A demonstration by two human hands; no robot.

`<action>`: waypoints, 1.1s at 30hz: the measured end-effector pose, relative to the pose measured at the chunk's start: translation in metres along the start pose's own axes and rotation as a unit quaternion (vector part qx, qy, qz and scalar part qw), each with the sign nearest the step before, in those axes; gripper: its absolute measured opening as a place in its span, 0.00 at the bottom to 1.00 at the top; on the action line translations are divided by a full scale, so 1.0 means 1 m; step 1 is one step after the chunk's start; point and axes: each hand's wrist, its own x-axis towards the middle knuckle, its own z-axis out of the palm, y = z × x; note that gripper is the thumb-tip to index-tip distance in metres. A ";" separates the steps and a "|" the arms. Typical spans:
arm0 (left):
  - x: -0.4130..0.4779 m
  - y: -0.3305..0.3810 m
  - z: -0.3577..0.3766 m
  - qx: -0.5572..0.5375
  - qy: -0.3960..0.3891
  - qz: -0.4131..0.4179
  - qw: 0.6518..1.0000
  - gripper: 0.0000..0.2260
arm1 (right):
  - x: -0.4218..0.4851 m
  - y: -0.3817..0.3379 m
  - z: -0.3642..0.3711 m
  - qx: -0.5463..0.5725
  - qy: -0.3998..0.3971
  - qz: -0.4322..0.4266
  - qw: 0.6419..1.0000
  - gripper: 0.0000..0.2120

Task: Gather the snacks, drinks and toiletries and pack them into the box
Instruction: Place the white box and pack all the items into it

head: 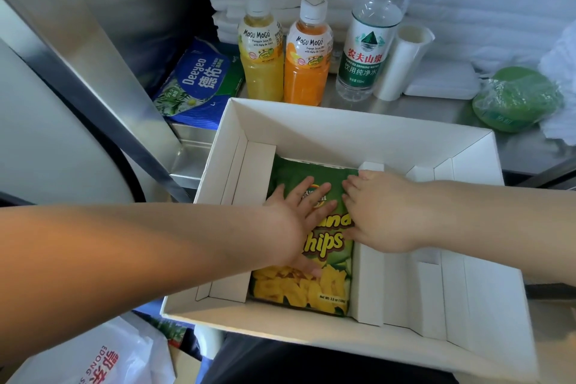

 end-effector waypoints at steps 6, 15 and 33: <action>0.007 0.001 0.007 -0.016 0.004 -0.012 1.000 0.49 | 0.007 -0.013 0.017 -0.035 0.020 -0.002 0.999 0.33; -0.017 -0.002 0.000 0.050 -0.060 -0.074 0.994 0.51 | 0.005 0.014 0.018 0.040 0.089 -0.030 0.995 0.33; -0.077 -0.032 -0.019 0.084 0.323 -0.054 0.941 0.30 | -0.053 0.045 0.002 0.105 0.431 -0.047 0.895 0.21</action>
